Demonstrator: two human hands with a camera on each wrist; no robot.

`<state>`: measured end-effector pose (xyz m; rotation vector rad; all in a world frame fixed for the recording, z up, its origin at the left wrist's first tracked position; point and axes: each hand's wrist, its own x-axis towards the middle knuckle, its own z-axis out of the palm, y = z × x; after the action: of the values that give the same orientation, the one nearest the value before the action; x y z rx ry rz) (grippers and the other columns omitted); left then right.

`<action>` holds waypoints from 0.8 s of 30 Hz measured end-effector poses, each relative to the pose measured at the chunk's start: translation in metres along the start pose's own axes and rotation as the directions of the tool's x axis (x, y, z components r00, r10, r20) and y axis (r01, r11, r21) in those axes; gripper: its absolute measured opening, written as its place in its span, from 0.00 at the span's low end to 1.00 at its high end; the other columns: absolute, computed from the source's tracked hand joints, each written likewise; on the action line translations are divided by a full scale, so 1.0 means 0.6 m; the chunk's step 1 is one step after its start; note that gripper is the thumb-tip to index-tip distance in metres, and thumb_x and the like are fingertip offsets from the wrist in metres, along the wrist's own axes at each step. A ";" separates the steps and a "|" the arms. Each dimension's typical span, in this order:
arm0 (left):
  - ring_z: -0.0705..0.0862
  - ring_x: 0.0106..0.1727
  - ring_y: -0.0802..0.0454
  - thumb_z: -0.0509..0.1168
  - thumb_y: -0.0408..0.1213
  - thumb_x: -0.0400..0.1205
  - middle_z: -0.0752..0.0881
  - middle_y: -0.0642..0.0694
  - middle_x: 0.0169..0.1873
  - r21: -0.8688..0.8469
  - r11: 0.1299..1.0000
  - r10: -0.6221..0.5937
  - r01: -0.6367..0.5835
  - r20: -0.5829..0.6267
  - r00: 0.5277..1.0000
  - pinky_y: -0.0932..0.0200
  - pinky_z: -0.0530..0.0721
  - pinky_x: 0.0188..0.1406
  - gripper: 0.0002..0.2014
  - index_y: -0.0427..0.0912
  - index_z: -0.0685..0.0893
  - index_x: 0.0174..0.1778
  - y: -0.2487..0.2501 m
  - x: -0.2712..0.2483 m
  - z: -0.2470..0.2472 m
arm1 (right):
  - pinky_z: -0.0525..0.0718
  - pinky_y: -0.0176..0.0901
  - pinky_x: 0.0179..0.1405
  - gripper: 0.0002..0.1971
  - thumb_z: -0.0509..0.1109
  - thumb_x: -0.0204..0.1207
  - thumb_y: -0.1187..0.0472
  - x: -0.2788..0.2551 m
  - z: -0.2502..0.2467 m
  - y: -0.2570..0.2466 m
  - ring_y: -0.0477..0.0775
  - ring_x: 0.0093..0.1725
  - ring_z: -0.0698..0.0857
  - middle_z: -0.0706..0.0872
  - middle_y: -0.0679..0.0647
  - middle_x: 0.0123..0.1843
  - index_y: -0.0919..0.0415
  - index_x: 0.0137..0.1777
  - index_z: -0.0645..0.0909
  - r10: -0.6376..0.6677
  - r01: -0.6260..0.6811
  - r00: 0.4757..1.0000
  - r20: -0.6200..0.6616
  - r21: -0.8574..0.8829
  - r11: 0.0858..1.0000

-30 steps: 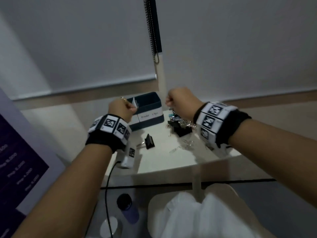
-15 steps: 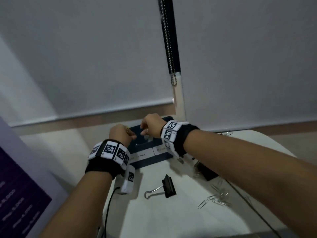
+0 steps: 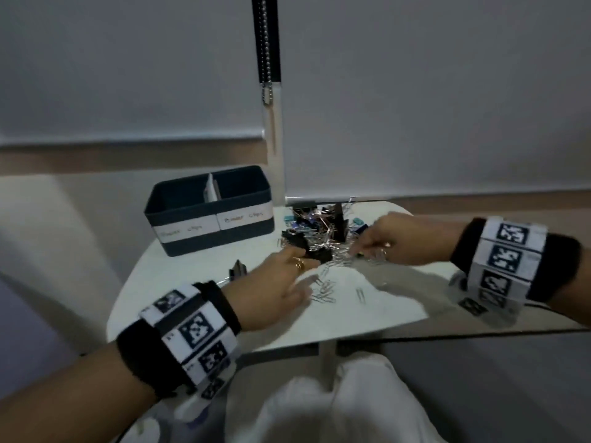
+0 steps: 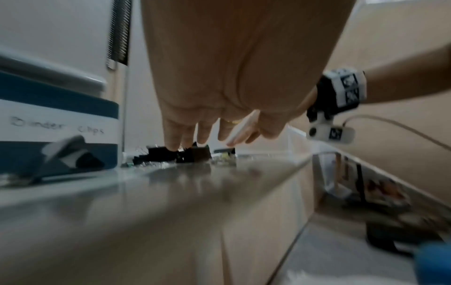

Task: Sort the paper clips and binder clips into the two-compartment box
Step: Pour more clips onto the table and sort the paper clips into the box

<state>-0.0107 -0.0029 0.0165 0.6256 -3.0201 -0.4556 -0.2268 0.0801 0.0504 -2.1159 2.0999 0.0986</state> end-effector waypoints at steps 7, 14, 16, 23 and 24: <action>0.29 0.81 0.51 0.41 0.59 0.84 0.28 0.48 0.80 0.163 0.977 -0.181 0.138 0.289 0.940 0.50 0.35 0.81 0.36 0.45 0.32 0.80 0.019 0.013 0.083 | 0.50 0.38 0.81 0.28 0.55 0.85 0.53 -0.022 0.062 -0.002 0.56 0.84 0.53 0.53 0.60 0.84 0.68 0.80 0.57 -0.042 0.022 0.962 0.270 0.079 0.997; 0.30 0.81 0.52 0.40 0.54 0.86 0.30 0.48 0.80 0.089 0.980 -0.195 0.176 0.325 0.925 0.49 0.35 0.82 0.33 0.42 0.36 0.82 0.022 0.003 0.071 | 0.69 0.56 0.75 0.25 0.52 0.85 0.51 -0.005 0.062 -0.036 0.63 0.73 0.73 0.71 0.63 0.75 0.66 0.76 0.63 -0.100 0.082 0.955 0.279 0.076 0.994; 0.32 0.82 0.52 0.41 0.52 0.87 0.32 0.47 0.81 0.073 0.983 -0.183 0.169 0.299 0.937 0.51 0.37 0.82 0.33 0.42 0.35 0.81 0.021 0.000 0.073 | 0.72 0.55 0.72 0.22 0.54 0.85 0.53 -0.020 0.064 -0.035 0.61 0.67 0.77 0.78 0.61 0.69 0.64 0.74 0.67 -0.140 0.102 0.957 0.253 0.156 0.983; 0.53 0.84 0.52 0.53 0.38 0.87 0.51 0.49 0.83 0.053 0.991 -0.126 0.123 0.062 0.990 0.56 0.52 0.82 0.26 0.42 0.56 0.82 0.014 0.030 0.084 | 0.75 0.53 0.62 0.20 0.64 0.81 0.54 -0.046 0.075 -0.001 0.62 0.59 0.80 0.82 0.63 0.60 0.72 0.60 0.78 -0.114 0.110 0.993 0.026 0.115 0.987; 0.62 0.81 0.51 0.55 0.35 0.86 0.58 0.48 0.81 0.024 0.994 -0.109 0.108 0.034 0.993 0.63 0.58 0.79 0.24 0.41 0.61 0.80 0.014 0.034 0.083 | 0.77 0.57 0.58 0.20 0.66 0.79 0.52 -0.044 0.080 -0.002 0.63 0.54 0.80 0.83 0.63 0.55 0.72 0.57 0.78 -0.105 0.104 0.994 0.006 0.098 0.990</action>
<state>-0.0368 0.0101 -0.0293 0.7948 -3.0390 -0.4421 -0.2227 0.1135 0.0075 -2.1576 1.9414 -0.0041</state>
